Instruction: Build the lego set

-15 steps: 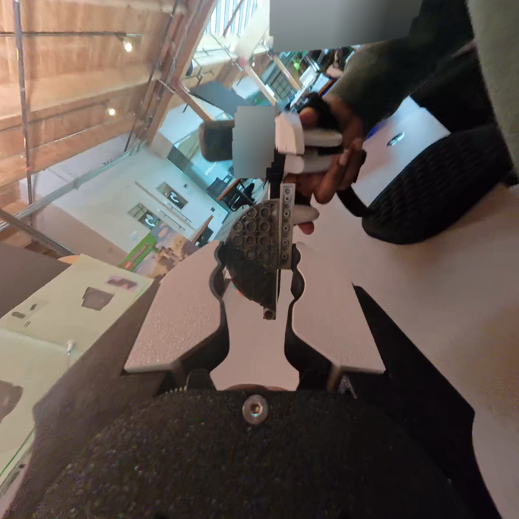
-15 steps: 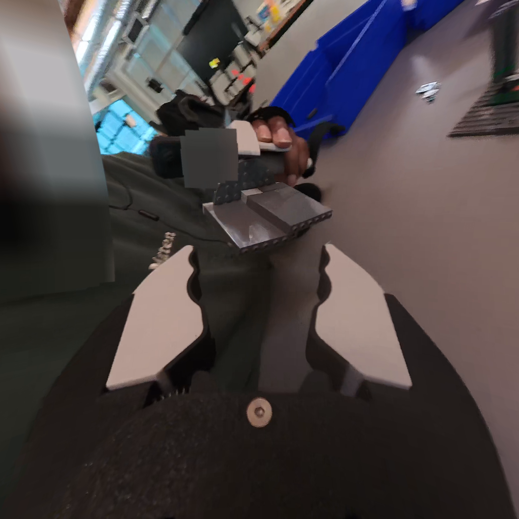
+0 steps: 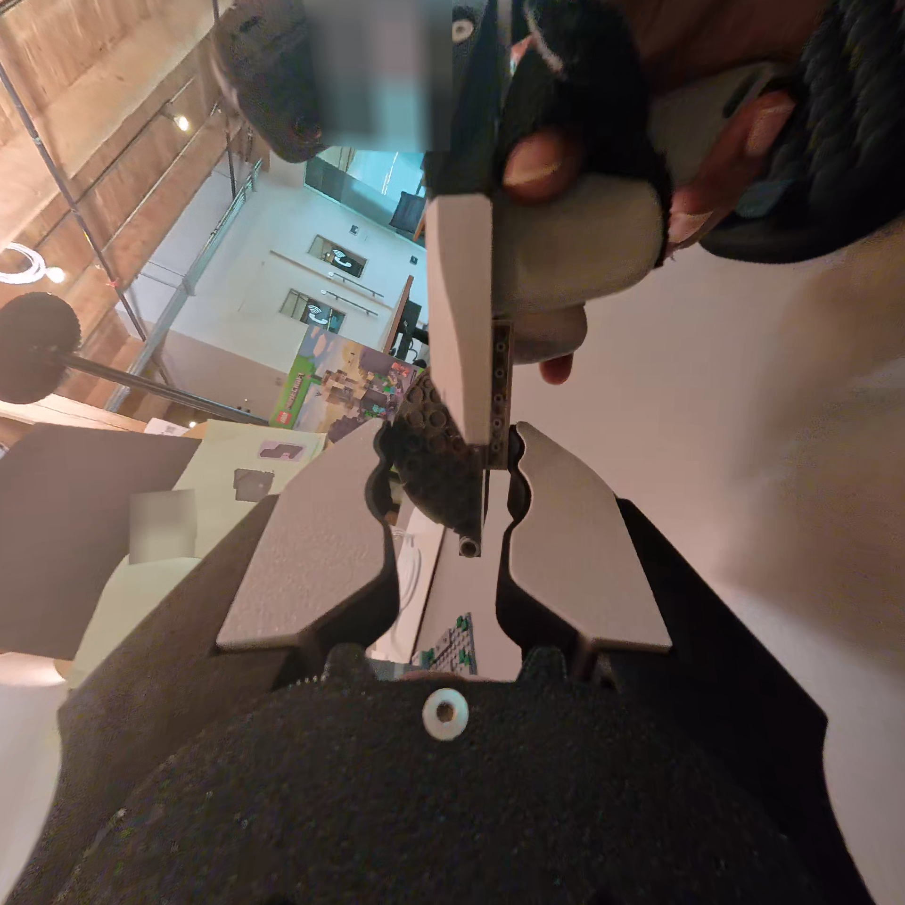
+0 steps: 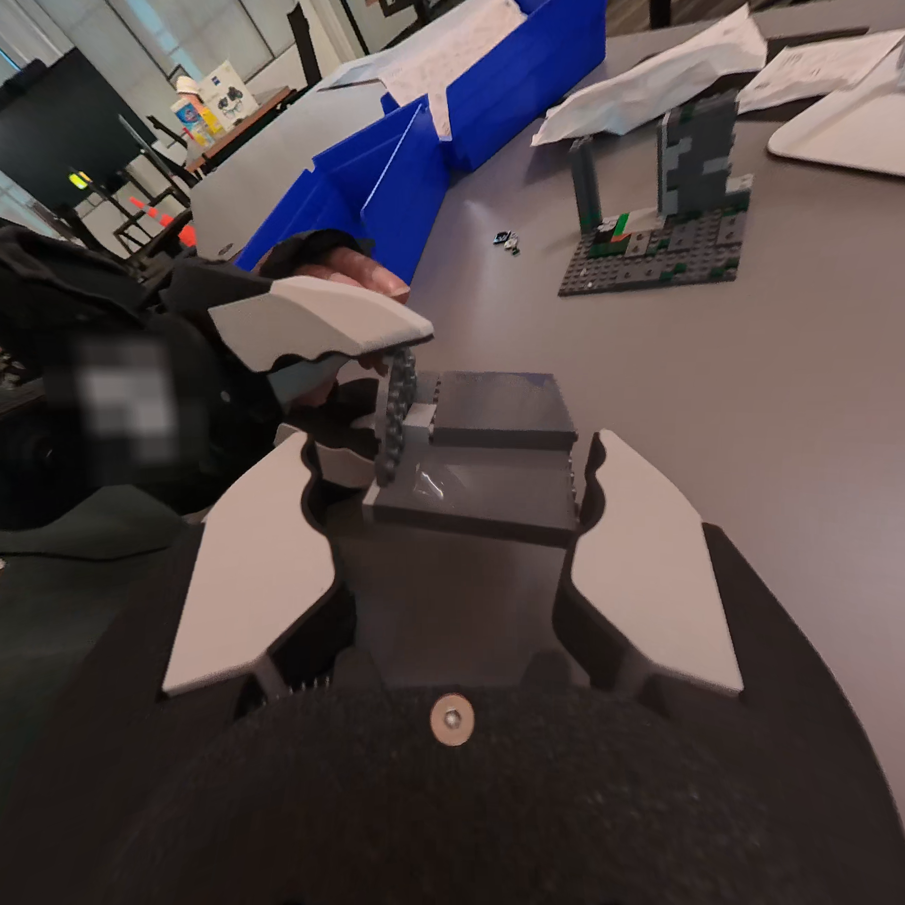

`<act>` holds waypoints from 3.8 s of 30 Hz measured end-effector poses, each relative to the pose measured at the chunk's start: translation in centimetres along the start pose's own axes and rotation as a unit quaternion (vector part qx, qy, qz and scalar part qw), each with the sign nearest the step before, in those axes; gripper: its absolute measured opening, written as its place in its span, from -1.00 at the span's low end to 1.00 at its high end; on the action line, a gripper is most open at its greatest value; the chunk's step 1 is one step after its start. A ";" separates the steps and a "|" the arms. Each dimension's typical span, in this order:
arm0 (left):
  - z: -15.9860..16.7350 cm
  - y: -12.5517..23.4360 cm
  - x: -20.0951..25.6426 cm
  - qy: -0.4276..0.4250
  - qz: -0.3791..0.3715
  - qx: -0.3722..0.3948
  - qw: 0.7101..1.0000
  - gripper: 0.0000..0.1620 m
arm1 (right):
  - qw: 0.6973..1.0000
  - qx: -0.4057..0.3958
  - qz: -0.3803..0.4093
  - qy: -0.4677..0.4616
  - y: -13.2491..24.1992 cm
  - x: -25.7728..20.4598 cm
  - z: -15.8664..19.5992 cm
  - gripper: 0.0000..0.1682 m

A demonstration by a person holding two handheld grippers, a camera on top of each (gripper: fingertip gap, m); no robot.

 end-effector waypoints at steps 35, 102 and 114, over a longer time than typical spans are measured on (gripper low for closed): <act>-2.5 1.5 0.3 -0.123 -0.163 0.078 0.976 -0.45 | 0.959 0.151 0.103 0.216 1.2 -3.5 -0.1 -0.12; 1.0 1.9 -1.0 0.258 0.283 0.199 0.902 -0.06 | 0.906 0.143 -0.014 0.399 1.4 -2.3 2.6 -0.10; 1.0 1.7 -1.1 0.277 0.294 0.192 0.895 -0.06 | 0.915 0.135 -0.028 0.379 1.3 -2.1 2.5 -0.08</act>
Point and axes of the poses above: each gripper's, where its closed fingertips meet, y back along the fingers, z out of its underside, x = y × z across the jaws, the point moved 10 cm from there along y, back along the fingers, and after that the axes turned 14 degrees about -x, right-handed, at the moved point
